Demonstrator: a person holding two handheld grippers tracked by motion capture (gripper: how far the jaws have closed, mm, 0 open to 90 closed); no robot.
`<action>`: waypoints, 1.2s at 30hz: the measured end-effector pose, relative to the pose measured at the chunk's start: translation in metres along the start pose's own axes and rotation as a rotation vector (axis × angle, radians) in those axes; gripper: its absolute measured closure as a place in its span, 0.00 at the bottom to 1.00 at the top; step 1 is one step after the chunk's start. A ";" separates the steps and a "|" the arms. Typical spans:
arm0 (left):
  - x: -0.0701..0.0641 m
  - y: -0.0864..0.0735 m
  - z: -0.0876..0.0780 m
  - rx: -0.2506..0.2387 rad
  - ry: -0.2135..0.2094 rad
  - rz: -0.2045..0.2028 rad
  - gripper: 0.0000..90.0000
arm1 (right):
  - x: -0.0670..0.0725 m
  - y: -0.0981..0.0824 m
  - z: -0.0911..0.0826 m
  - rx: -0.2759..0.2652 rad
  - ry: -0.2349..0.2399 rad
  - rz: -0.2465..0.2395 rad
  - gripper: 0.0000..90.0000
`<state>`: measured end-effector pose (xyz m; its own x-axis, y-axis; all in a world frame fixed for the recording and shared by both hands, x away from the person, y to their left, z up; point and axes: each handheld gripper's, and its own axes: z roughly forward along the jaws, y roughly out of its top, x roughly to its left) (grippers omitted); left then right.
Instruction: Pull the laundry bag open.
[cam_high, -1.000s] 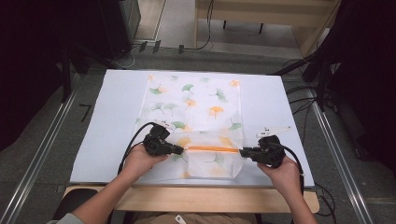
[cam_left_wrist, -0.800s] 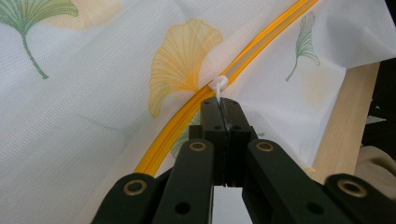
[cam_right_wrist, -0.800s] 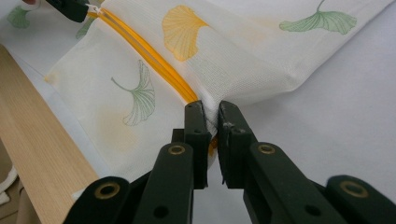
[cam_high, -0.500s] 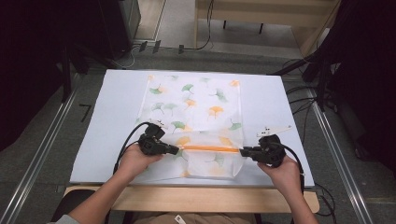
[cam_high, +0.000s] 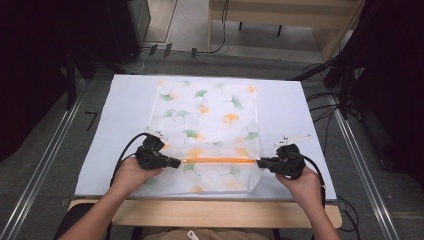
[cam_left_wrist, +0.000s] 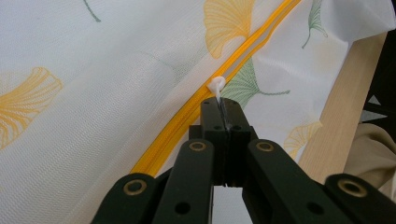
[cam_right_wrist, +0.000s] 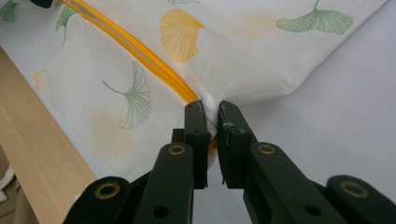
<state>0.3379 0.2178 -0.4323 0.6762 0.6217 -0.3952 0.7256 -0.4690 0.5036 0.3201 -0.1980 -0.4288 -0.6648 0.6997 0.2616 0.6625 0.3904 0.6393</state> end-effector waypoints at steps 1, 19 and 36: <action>0.000 0.000 0.000 0.000 0.002 0.003 1.00 | 0.000 0.000 0.000 0.000 0.000 0.001 0.94; 0.003 0.000 -0.002 -0.010 -0.008 -0.012 1.00 | 0.001 0.000 0.001 0.005 0.000 -0.002 0.94; 0.010 -0.001 -0.005 -0.010 -0.006 -0.044 1.00 | 0.000 0.000 -0.001 -0.005 0.006 0.001 0.94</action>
<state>0.3430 0.2273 -0.4330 0.6443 0.6380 -0.4216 0.7534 -0.4351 0.4930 0.3200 -0.1982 -0.4283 -0.6664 0.6965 0.2661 0.6611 0.3870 0.6428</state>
